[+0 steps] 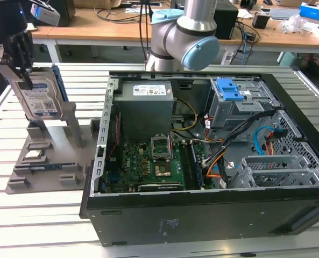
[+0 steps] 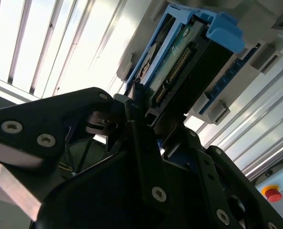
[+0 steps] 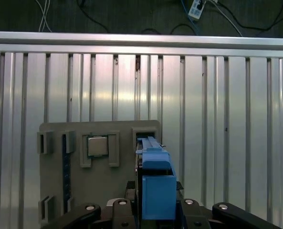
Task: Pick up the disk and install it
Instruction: 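Pick up the disk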
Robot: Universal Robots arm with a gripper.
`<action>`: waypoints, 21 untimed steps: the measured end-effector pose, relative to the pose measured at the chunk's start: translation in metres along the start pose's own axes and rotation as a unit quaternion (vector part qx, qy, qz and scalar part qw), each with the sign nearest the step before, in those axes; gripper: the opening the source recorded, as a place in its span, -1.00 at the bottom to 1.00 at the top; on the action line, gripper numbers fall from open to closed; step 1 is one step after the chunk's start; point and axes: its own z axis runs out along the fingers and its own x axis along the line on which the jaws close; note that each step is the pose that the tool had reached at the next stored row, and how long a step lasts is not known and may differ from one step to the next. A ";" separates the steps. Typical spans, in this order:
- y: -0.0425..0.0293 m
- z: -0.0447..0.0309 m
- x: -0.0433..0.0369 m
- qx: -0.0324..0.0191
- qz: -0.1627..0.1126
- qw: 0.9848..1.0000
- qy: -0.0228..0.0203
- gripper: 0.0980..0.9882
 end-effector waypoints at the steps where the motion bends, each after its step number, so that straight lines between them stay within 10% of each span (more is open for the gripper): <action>1: 0.0001 -0.0049 -0.0001 0.000 0.000 1.000 0.000 -0.40; 21: 0.0009 -0.0338 -0.0003 0.000 0.000 1.000 0.000 -0.40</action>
